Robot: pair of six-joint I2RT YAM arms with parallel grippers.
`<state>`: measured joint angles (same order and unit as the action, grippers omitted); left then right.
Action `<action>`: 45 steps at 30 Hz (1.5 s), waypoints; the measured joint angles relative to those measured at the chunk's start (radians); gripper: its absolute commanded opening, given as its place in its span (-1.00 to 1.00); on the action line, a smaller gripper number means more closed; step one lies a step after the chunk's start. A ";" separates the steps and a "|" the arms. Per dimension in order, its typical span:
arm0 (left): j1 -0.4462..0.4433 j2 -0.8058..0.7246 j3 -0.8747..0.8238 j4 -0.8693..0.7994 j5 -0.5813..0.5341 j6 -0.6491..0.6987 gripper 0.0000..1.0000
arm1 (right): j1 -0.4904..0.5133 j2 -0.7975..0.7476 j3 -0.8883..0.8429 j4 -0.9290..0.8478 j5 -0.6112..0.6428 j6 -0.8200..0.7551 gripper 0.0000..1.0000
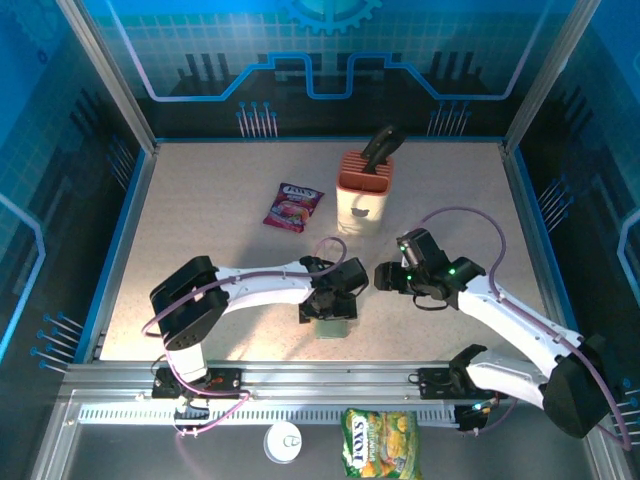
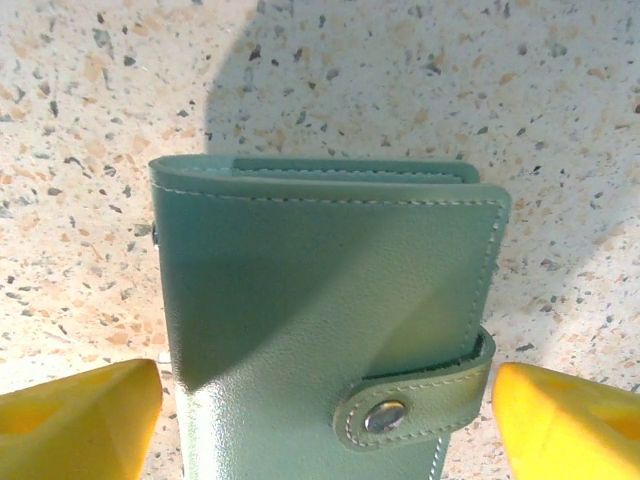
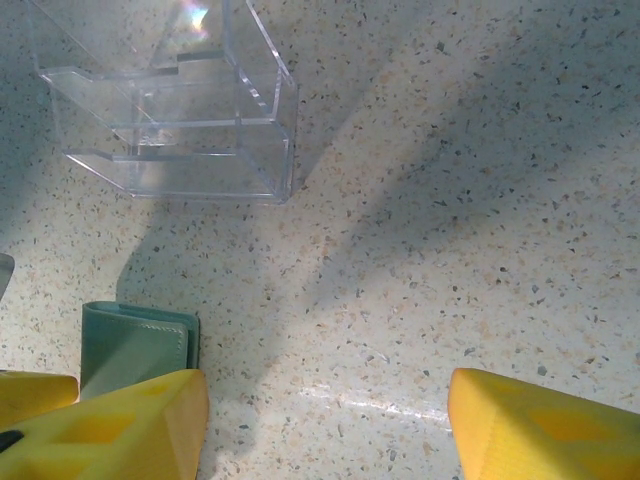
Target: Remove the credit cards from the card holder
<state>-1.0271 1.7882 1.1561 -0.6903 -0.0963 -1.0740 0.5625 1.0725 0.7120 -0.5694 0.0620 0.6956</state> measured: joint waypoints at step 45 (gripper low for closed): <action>0.197 -0.554 -0.636 0.555 0.173 -0.015 -1.00 | 0.423 0.352 0.183 -0.040 -0.017 0.195 -0.05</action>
<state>-0.8299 1.2346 0.5198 -0.1349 0.0769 -1.0893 0.9859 1.4242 0.8955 -0.6090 0.0448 0.8909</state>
